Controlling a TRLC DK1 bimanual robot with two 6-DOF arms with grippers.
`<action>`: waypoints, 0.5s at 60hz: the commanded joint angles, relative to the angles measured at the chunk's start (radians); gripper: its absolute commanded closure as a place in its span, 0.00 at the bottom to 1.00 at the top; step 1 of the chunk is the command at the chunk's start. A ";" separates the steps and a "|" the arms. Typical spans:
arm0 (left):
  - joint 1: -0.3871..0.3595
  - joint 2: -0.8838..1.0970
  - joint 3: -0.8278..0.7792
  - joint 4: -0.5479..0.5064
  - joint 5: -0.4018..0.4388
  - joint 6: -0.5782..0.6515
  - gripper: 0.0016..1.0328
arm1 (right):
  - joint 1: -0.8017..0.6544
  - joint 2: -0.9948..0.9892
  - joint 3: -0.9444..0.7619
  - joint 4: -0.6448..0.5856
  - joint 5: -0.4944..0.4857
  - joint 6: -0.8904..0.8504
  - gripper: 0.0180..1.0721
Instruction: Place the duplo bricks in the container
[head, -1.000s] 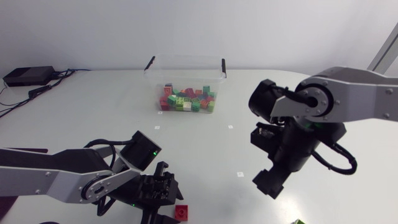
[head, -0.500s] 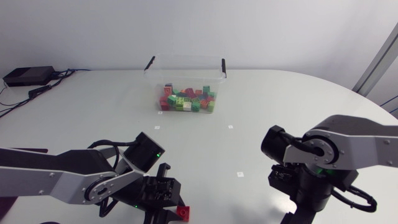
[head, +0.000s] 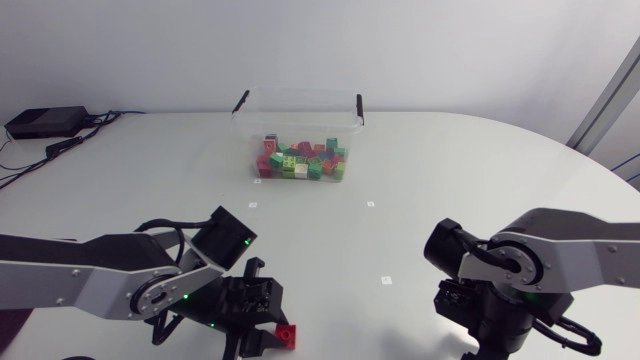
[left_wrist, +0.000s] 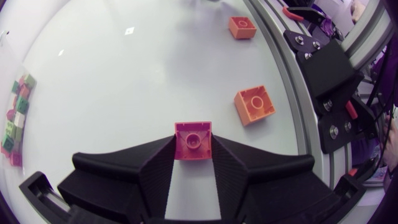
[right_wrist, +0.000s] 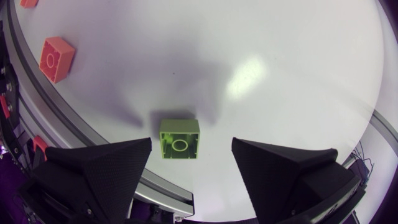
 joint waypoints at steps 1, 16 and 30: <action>0.039 -0.057 0.006 -0.042 -0.008 0.022 0.97 | 0.009 0.030 -0.028 0.016 0.008 -0.026 0.21; 0.159 -0.215 0.078 -0.176 -0.010 0.054 0.97 | 0.017 0.053 -0.046 0.053 -0.001 -0.053 0.55; 0.239 -0.252 0.161 -0.197 -0.005 0.045 0.97 | 0.017 0.033 -0.023 0.061 -0.004 -0.063 0.66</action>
